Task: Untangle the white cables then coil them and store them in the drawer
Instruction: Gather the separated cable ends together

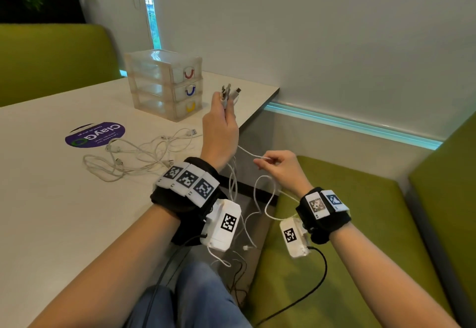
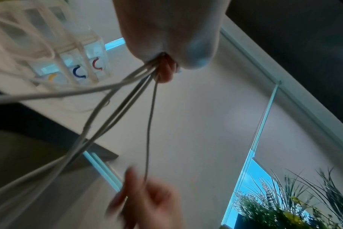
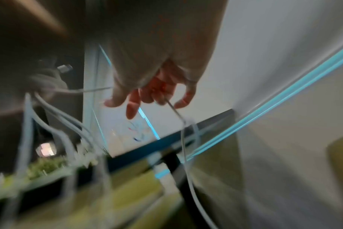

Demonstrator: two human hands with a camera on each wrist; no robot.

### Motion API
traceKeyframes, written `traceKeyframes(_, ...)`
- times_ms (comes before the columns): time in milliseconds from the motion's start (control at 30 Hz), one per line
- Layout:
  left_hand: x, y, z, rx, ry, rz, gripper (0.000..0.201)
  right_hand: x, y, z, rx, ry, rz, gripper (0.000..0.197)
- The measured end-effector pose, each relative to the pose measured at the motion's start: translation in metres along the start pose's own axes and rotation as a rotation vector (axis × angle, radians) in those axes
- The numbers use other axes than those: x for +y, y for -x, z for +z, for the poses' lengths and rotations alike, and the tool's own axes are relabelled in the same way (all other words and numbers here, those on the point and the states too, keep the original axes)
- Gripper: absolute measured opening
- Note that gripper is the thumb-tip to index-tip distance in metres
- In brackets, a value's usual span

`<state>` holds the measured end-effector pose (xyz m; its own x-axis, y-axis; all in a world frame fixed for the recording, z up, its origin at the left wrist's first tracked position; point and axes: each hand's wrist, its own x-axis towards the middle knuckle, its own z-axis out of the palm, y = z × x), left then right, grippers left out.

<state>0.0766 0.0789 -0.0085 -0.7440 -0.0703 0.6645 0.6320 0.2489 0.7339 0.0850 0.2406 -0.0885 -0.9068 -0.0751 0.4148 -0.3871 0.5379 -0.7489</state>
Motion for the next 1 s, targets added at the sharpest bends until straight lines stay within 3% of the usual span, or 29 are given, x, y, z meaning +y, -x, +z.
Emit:
traceKeyframes(100,0.005,-0.009,-0.003,-0.006,0.030,0.026,0.007,0.026,0.004,0.002,-0.108,0.181,0.137,0.035)
traceKeyframes(200,0.007,-0.002,0.002,-0.129,0.061,0.023,0.008,0.020,0.004,0.011,-0.131,0.155,0.230,0.049)
traceKeyframes(300,0.003,0.012,0.008,-0.170,0.023,0.079,0.006,0.001,-0.003,0.016,-0.102,0.108,0.230,0.043)
traceKeyframes(400,0.004,0.009,0.008,-0.041,0.032,0.100,0.006,-0.005,-0.005,0.025,-0.344,0.321,0.194,0.023)
traceKeyframes(500,0.011,-0.011,0.001,0.085,0.043,0.131,0.007,0.013,0.005,0.040,-0.683,0.493,0.295,0.029)
traceKeyframes(567,0.015,-0.015,0.001,0.048,0.029,0.168,0.014,0.017,0.012,0.044,-0.768,0.484,0.351,0.039)
traceKeyframes(633,0.014,-0.010,0.004,-0.015,-0.001,0.192,0.013,0.007,0.012,0.041,-0.636,0.298,0.273,0.046)
traceKeyframes(733,0.004,0.002,0.010,-0.093,0.015,0.150,0.005,-0.019,0.007,0.028,-0.288,-0.156,0.089,0.061)
traceKeyframes(900,-0.001,0.012,0.018,-0.152,0.059,0.076,0.004,-0.050,0.000,0.026,-0.186,-0.238,-0.034,0.050)
traceKeyframes(1000,0.000,0.014,0.020,-0.155,0.077,0.060,0.002,-0.051,-0.006,0.033,-0.084,-0.234,-0.023,0.021)
